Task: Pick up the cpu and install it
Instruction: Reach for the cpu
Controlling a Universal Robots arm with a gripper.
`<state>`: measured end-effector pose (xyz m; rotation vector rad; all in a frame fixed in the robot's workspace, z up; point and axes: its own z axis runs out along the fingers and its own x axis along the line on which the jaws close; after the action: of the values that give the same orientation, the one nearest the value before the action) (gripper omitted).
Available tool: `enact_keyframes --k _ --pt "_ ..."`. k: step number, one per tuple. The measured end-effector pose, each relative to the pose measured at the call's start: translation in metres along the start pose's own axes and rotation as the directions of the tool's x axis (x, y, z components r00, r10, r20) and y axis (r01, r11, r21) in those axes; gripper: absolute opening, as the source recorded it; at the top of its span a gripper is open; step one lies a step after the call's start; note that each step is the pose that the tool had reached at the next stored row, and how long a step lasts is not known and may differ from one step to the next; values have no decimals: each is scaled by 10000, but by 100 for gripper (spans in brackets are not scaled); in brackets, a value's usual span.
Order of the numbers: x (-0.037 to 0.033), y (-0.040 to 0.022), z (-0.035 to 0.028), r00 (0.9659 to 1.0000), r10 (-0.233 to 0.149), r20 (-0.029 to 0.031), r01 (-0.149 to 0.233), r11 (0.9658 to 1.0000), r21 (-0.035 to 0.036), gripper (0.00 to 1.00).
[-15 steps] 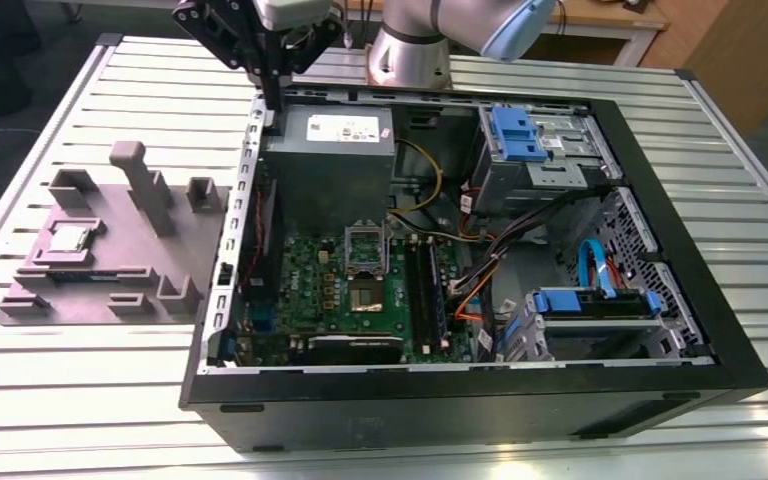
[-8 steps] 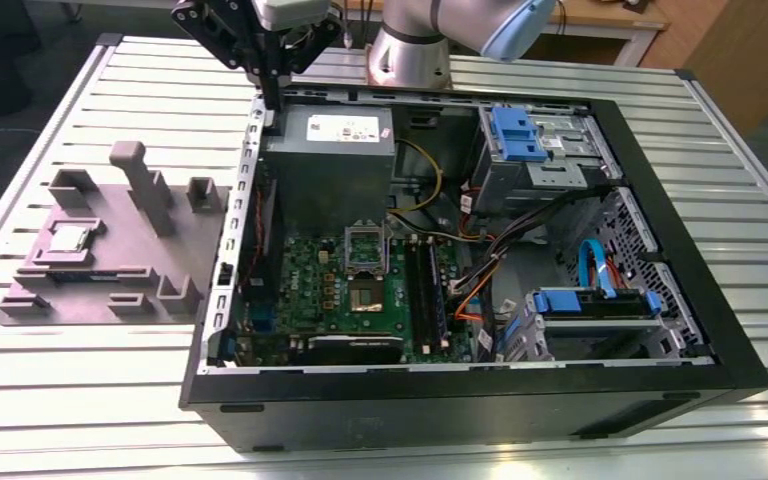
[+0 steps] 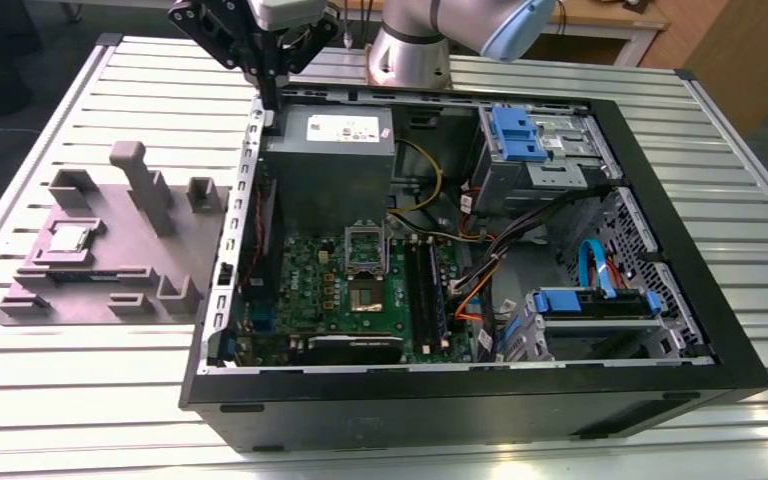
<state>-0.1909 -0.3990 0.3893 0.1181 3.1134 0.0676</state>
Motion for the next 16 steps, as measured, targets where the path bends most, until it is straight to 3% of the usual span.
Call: enact_keyframes --k 16 --pt "46 -3 -1 10000 -1 -1 1 10000 0 10"
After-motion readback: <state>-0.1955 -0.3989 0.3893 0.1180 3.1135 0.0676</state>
